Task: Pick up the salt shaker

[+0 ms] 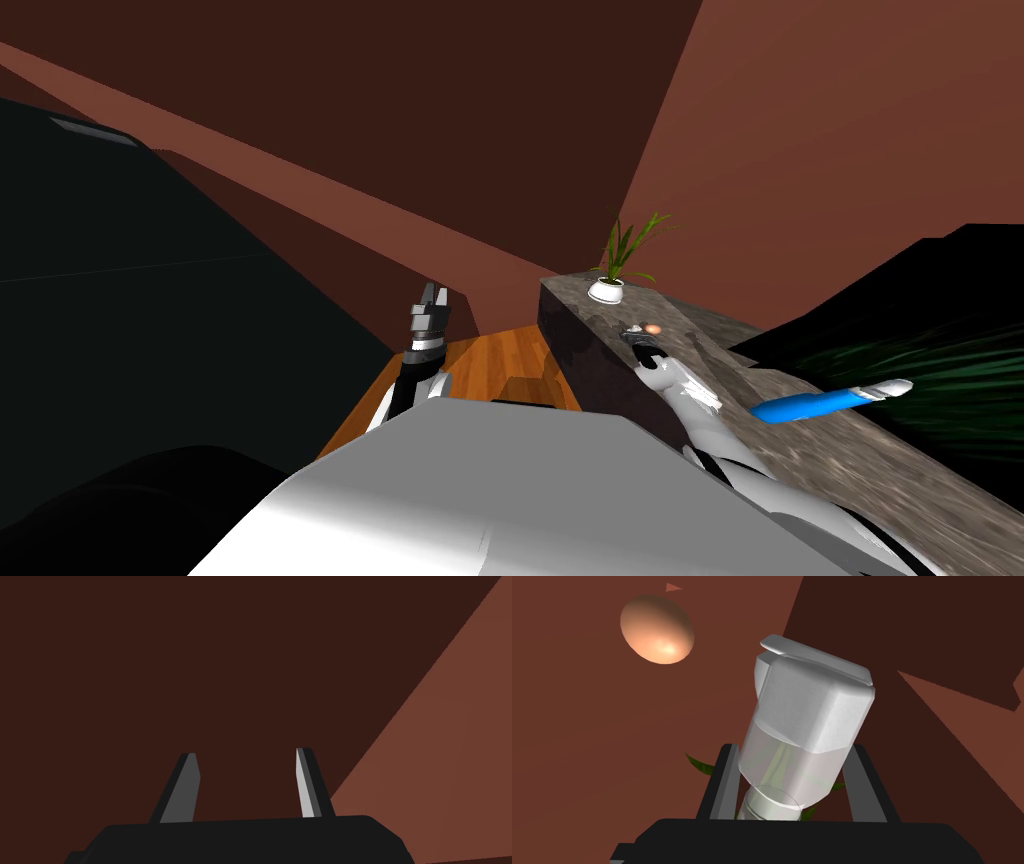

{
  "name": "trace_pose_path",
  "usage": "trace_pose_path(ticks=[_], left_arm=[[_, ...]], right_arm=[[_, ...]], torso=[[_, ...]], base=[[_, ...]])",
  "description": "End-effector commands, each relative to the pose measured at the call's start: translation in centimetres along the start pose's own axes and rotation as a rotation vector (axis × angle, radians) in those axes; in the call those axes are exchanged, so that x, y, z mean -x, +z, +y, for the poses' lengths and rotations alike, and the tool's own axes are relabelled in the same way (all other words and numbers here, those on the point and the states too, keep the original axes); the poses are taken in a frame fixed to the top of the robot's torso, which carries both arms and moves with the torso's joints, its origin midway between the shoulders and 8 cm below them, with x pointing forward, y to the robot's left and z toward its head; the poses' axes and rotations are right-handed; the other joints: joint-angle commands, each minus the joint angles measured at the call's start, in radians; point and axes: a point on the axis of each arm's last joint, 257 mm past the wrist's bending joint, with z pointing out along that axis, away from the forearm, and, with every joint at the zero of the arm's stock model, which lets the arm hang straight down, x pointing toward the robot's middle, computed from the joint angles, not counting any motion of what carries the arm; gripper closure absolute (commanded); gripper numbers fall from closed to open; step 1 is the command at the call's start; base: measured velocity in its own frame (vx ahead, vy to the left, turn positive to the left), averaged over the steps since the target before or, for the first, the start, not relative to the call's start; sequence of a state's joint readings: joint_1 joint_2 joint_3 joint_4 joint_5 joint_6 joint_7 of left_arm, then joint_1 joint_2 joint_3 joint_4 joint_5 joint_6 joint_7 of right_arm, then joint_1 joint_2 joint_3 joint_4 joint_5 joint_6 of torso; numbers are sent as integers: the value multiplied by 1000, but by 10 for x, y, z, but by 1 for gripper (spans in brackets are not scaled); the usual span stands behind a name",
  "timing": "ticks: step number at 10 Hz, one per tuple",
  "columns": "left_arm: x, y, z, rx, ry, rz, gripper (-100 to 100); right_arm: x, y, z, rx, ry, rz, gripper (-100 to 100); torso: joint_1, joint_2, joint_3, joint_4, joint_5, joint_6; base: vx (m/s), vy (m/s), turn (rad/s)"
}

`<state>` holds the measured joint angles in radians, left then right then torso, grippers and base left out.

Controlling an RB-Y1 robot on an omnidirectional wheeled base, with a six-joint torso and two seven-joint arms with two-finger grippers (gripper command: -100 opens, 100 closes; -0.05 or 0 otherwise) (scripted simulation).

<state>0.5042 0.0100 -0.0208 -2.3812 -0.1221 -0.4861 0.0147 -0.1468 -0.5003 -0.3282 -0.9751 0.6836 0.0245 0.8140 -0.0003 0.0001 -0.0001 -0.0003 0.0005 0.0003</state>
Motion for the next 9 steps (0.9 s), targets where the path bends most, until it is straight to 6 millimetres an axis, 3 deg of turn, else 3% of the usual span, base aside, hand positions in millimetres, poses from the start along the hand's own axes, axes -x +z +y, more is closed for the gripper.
trace_pose_path(ticks=[1, 2, 3, 7, 8, 9], left_arm=[[0, 0, 0, 0, 0, 0, 0], [0, 0, 0, 0, 0, 0, 0], [0, 0, 0, 0, 0, 0, 0], [0, 0, 0, 0, 0, 0, 0], [0, 0, 0, 0, 0, 0, 0], [0, 0, 0, 0, 0, 0, 0]], right_arm=[[0, 0, 0, 0, 0, 0, 100], [0, 0, 0, 0, -1, 0, 0], [-8, -10, -8, -7, 14, -1, 100], [-27, -40, -27, -24, 38, -6, 100], [-40, -45, -30, -27, 30, 14, 100], [-36, -53, -35, -34, 53, -5, 100]], torso=[[0, 0, 0, 0, 0, 0], [0, 0, 0, 0, 0, 0], [0, 0, 0, 0, 0, 0], [0, -6, -3, -1, -1, -1], [-1, -6, -3, -1, -1, -1], [-2, -3, -3, -3, -3, 1]], base=[[0, 0, 0], [0, 0, 0], [54, 3, 88], [96, -3, 81], [36, 0, 2], [54, 9, 64]])
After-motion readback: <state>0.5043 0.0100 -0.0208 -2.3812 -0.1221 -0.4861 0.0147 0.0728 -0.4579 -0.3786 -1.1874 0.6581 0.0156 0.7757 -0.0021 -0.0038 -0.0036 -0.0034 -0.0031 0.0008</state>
